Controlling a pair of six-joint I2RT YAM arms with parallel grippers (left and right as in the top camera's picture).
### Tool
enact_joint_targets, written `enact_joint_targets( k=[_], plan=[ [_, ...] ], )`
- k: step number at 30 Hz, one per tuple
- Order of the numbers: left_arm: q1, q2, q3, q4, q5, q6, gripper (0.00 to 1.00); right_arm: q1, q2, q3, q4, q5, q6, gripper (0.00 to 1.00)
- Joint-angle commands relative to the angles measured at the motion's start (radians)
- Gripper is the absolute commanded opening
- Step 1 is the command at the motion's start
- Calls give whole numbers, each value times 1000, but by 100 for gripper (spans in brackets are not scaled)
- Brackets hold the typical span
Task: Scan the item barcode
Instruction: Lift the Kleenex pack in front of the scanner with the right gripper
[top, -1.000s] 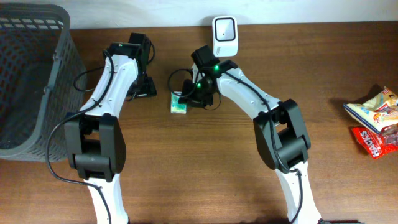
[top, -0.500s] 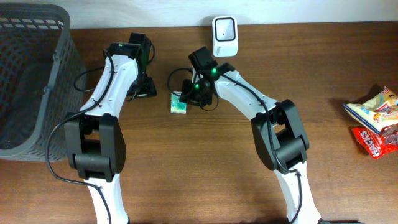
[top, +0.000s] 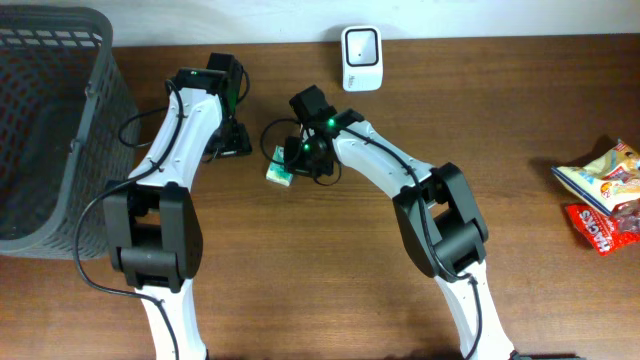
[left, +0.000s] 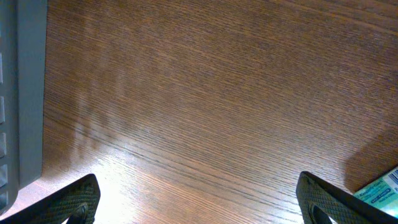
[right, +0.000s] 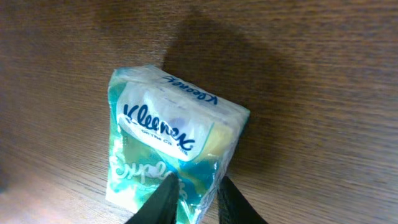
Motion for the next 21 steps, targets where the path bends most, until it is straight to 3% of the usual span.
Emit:
enact_joint_targets(
  k=[1,2,9,15,21],
  plan=[
    [8,-23,-6,-2,-14,2,99,0,37,-6,-2,25,2,9],
    [8,-23,-6,-2,-15,2,99,-2,37,-6,-2,26,2,4],
    [8,-23,-6,-1,-14,2,99,-79,-3,83,-141,117,-70,4],
    [8,-23,-6,20,-14,2,99,-192,-50,436,-481,519,-258,4],
    [7,-23,-6,53,-13,1,99,-192,-49,550,-414,969,-426,4]
  ],
)
